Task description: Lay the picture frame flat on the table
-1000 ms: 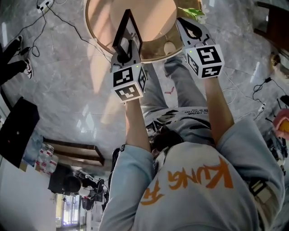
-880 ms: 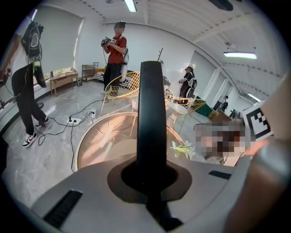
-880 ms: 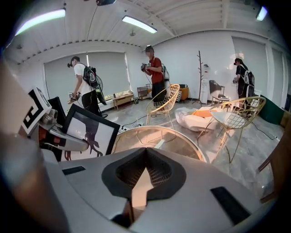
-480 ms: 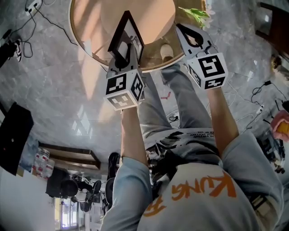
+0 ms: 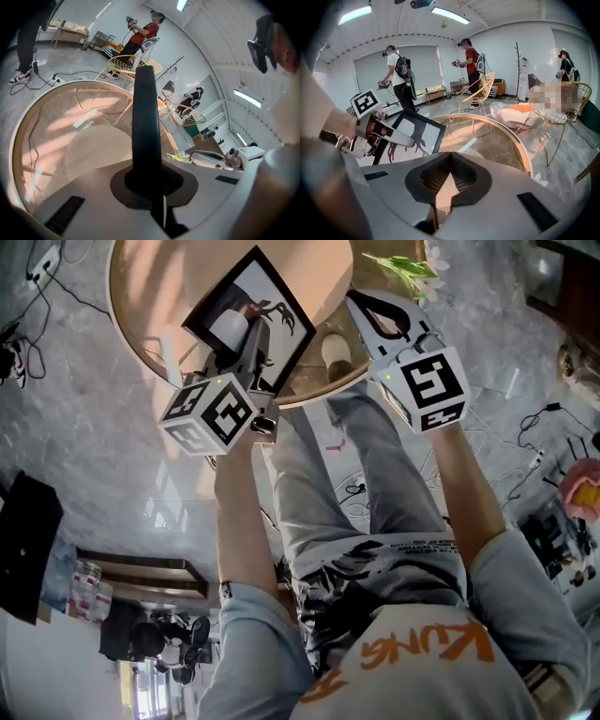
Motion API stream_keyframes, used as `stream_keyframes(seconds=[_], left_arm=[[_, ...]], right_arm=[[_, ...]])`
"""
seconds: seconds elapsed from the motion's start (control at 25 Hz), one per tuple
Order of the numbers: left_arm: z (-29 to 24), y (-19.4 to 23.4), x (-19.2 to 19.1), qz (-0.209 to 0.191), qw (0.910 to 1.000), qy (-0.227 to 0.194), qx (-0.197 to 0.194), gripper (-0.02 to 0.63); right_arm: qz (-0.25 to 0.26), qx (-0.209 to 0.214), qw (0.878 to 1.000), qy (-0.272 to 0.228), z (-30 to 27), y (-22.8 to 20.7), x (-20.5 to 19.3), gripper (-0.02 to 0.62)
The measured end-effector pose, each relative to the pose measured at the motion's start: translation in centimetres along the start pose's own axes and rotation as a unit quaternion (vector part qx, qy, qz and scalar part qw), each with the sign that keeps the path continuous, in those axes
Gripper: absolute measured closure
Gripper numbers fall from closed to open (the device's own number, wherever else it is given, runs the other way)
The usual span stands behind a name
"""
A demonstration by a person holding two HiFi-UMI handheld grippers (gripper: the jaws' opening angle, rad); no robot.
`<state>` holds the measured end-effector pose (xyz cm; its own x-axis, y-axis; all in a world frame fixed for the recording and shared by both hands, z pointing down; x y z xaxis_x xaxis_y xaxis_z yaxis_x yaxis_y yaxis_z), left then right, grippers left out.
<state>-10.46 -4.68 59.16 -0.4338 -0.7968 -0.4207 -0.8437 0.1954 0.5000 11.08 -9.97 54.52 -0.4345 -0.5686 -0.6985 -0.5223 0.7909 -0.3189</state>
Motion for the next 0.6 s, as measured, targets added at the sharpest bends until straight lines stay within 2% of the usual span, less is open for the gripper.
stream_keyframes(seconds=[0.12,0.2,0.32,0.44,0.6], left_arm=[[-1.6,1.2,0.3,0.049,0.9973,0.044,-0.032,0.580],[-2.1,2.1,0.2,0.072,0.9940,0.073,-0.039,0.579],[-3.2,3.1,0.8,0.078,0.9924,0.089,-0.034,0.578],[-4.0,3.6,1.1,0.062,0.9925,0.103,-0.023,0.569],[-4.7,4.0,1.3,0.063,0.9904,0.118,-0.036,0.558]], right_arm=[[0.000,0.003,1.000,0.002,0.0,-0.1,-0.3,0.597],[-0.015,0.010,1.000,0.007,0.0,0.4,-0.8,0.597],[-0.022,0.021,0.999,0.014,-0.4,0.4,-0.9,0.597],[-0.026,0.025,0.999,0.007,-1.0,0.4,-0.5,0.597],[-0.025,0.028,0.999,0.010,-1.5,0.6,-0.7,0.597]])
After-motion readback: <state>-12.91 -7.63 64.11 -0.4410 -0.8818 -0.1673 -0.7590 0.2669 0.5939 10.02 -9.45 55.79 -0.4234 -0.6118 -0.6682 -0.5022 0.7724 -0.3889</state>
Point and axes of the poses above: the fingertips, and each gripper's own axes: z backward along the fingers, y to its left, x out of its top, the point moved 9 cm from there along z, backward along the fingers, and after that the axes turned 15 degrees about x, right-handed, at the moved point
